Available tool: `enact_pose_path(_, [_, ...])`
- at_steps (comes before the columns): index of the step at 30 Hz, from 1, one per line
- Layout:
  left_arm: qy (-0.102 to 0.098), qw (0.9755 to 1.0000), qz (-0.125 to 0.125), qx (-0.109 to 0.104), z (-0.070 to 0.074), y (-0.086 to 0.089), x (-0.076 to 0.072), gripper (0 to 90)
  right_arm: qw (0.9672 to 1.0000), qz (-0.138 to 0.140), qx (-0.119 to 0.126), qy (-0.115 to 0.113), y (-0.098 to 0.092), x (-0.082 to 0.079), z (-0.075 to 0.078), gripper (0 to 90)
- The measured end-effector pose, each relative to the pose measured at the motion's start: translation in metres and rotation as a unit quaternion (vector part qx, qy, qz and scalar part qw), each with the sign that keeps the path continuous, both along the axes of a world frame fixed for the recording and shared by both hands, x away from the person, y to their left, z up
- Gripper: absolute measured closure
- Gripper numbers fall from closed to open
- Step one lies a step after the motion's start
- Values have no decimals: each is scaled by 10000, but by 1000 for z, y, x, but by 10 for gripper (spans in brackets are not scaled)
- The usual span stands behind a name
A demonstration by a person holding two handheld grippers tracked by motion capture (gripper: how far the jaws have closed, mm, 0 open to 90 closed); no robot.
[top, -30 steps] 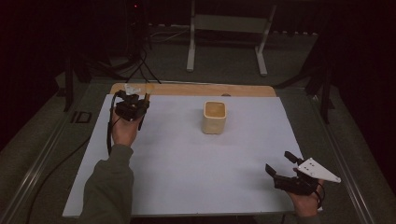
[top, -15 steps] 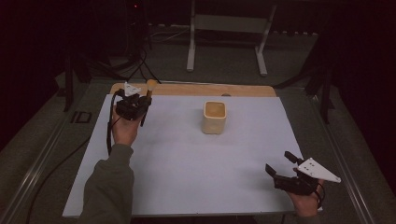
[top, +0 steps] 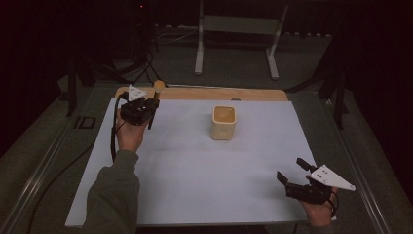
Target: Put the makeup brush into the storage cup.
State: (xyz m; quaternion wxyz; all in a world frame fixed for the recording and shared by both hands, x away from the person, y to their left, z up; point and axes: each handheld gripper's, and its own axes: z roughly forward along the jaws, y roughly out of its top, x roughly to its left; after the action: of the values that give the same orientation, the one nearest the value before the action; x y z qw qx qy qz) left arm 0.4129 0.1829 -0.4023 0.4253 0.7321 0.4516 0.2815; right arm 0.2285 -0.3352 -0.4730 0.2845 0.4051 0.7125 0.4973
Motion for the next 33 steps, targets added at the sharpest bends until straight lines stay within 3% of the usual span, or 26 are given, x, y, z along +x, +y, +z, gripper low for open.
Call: enact_pose_path(33, [-262, 9992, -265, -134, 17, -20, 3, 749, 10000, 2, 6, -12, -1, 0, 0, 109])
